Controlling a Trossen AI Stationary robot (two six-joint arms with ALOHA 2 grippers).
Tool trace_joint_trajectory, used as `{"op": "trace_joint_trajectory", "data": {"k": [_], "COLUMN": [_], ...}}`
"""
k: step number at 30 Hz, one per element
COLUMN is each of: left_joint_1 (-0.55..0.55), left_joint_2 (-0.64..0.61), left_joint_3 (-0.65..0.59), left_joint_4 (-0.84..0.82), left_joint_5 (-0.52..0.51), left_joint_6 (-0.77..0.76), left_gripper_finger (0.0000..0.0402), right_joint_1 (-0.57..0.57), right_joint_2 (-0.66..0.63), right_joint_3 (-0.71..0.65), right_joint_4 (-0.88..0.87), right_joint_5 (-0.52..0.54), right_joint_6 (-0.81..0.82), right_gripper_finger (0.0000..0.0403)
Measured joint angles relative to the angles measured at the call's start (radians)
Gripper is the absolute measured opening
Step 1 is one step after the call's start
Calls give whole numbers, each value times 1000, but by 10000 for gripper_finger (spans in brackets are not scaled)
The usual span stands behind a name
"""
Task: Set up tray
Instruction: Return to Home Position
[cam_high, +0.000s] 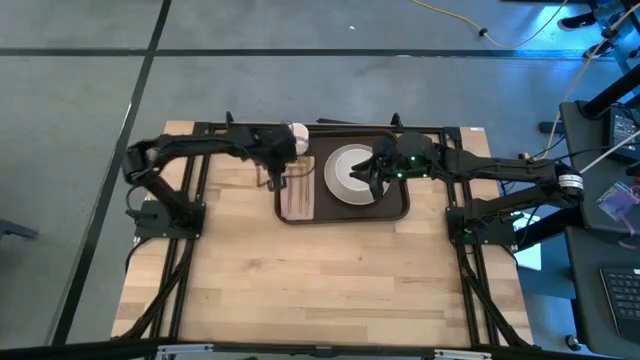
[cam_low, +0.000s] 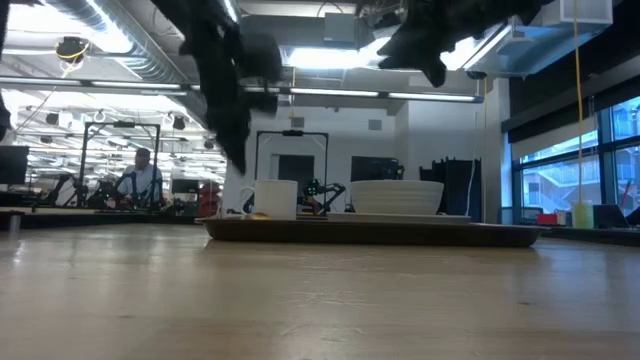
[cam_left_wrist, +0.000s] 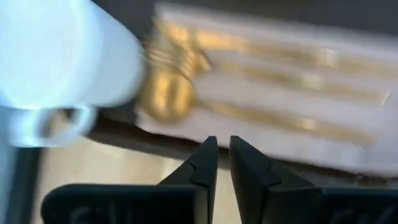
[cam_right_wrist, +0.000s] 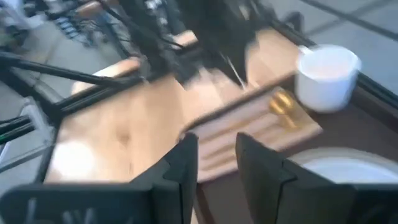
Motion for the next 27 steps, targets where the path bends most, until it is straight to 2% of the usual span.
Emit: {"op": "trace_joint_trajectory", "data": {"k": [2, 5, 8, 11, 13, 16, 18, 21, 27], "left_joint_1": [20, 71, 121, 149, 153, 156, 156, 156, 161], "left_joint_2": [-73, -210, -370, -528, -633, -799, -907, -1049, -1269], "left_joint_3": [2, -25, -124, -263, -353, -478, -550, -646, -777], "left_joint_4": [26, 114, 286, 448, 523, 598, 629, 670, 652], "left_joint_5": [11, 124, 282, 391, 388, 319, 276, 273, 213], "left_joint_6": [-43, -132, -187, -208, -269, -347, -358, -364, -465], "left_gripper_finger": [39, 35, 30, 26, 24, 23, 24, 23, 14], "right_joint_1": [-4, -5, -5, 3, 19, 29, 28, 29, 10], "right_joint_2": [-9, -51, -140, -254, -332, -439, -492, -560, -668], "right_joint_3": [0, -9, -66, -208, -313, -431, -487, -545, -638], "right_joint_4": [-28, -45, -28, 102, 230, 356, 379, 388, 412], "right_joint_5": [2, -8, -14, -13, -15, -25, -55, -95, -94], "right_joint_6": [29, -14, -25, 0, 8, -4, -27, -23, -23], "right_gripper_finger": [110, 110, 110, 110, 110, 110, 110, 110, 110]}}
